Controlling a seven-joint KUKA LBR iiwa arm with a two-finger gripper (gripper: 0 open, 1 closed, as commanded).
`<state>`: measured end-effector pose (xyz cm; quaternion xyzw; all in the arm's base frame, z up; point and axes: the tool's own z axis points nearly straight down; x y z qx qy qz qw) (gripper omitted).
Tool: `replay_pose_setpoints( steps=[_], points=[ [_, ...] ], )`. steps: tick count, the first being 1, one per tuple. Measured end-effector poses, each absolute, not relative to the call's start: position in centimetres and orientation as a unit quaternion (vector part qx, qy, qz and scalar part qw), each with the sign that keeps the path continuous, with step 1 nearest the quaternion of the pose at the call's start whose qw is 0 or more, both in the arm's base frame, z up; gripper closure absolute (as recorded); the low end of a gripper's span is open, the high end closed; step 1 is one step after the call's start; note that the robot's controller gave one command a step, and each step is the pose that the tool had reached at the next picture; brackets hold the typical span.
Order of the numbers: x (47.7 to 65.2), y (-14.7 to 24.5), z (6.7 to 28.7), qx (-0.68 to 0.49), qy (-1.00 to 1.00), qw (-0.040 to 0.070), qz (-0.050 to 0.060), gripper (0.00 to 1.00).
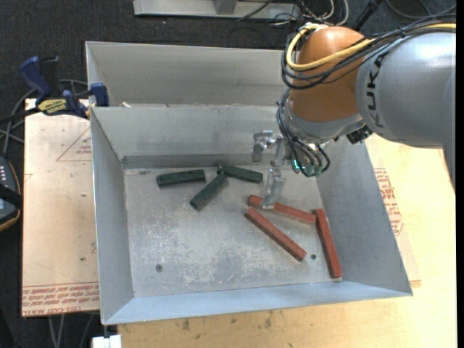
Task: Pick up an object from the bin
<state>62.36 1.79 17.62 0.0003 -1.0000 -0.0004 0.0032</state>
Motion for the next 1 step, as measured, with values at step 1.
replay_pose_setpoints(
  steps=[1],
  points=[
    [58.67,-3.12,6.96,0.137,-0.991,0.000,-0.001,0.00]
  ],
)
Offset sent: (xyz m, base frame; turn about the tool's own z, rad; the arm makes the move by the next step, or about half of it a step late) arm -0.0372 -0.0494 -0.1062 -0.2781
